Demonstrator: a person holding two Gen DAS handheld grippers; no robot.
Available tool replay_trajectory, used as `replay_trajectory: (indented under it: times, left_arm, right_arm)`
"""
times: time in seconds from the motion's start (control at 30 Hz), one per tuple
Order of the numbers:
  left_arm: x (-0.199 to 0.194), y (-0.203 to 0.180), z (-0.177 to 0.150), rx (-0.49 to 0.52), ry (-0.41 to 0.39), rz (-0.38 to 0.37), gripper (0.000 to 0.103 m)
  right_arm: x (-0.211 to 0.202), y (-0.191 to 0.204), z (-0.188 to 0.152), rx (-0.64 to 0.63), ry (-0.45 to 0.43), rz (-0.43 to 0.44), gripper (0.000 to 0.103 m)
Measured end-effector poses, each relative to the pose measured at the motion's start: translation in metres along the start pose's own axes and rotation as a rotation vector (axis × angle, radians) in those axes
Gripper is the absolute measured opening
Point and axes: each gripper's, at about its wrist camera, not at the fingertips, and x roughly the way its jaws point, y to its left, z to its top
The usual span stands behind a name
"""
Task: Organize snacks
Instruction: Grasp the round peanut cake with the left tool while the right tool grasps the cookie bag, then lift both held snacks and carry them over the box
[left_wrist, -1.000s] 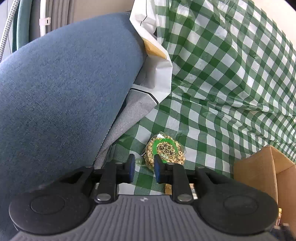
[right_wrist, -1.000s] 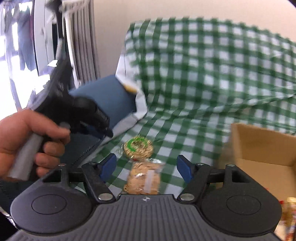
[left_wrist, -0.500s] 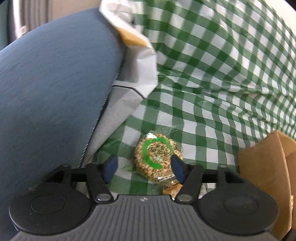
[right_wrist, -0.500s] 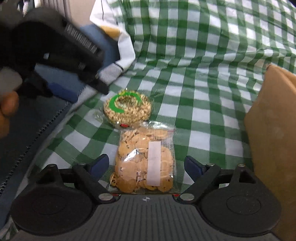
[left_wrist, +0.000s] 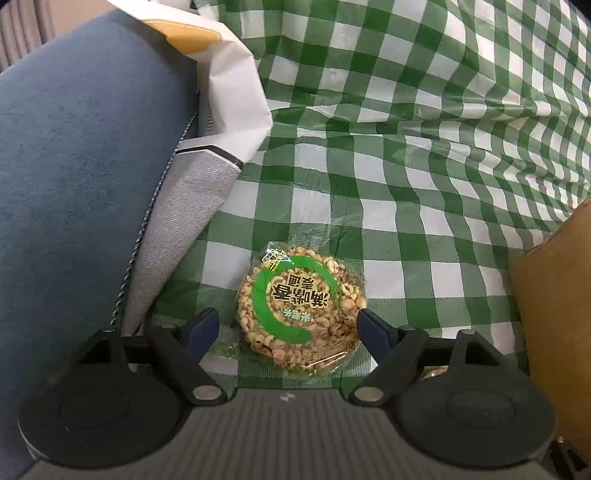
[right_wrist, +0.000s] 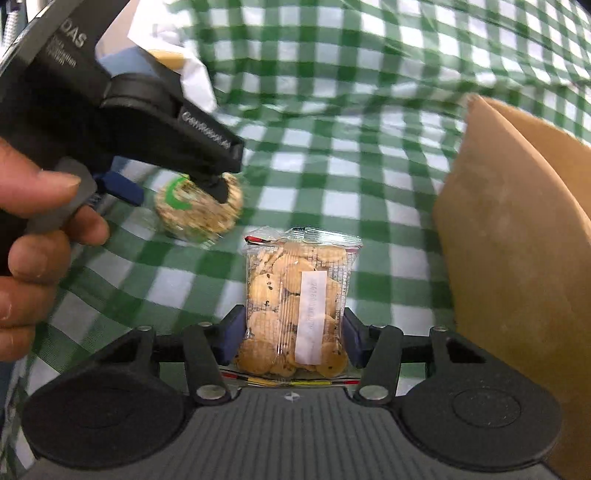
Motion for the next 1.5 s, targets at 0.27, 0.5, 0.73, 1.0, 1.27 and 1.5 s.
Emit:
replay_trajectory:
  times: [0.27,0.5,0.73,1.0,1.27,1.5]
  left_arm:
    - [0.006,-0.011,0.002,0.037,0.005,0.008,0.093]
    - [0.01,-0.013,0.004,0.035,0.01,0.019,0.093]
    - [0.019,-0.015,0.003,0.054,0.028,0.035,0.093]
    - [0.025,-0.014,0.002,0.061,0.034,0.046,0.093]
    - [0.02,-0.018,0.001,0.045,0.009,0.06,0.083]
    - [-0.023,-0.018,-0.006,0.037,-0.052,0.069,0.083]
  right_arm:
    - [0.01,-0.007,0.005,0.042,0.006,0.026,0.069]
    - [0.016,-0.006,0.006,0.044,0.011,0.012,0.07]
    - [0.014,-0.011,0.007,0.059,-0.001,0.009,0.068]
    - [0.012,-0.012,0.006,0.065,-0.009,0.02,0.058]
    - [0.002,-0.014,0.005,0.07,-0.031,0.031,0.055]
    - [-0.034,-0.014,0.009,0.031,-0.093,0.065,0.053]
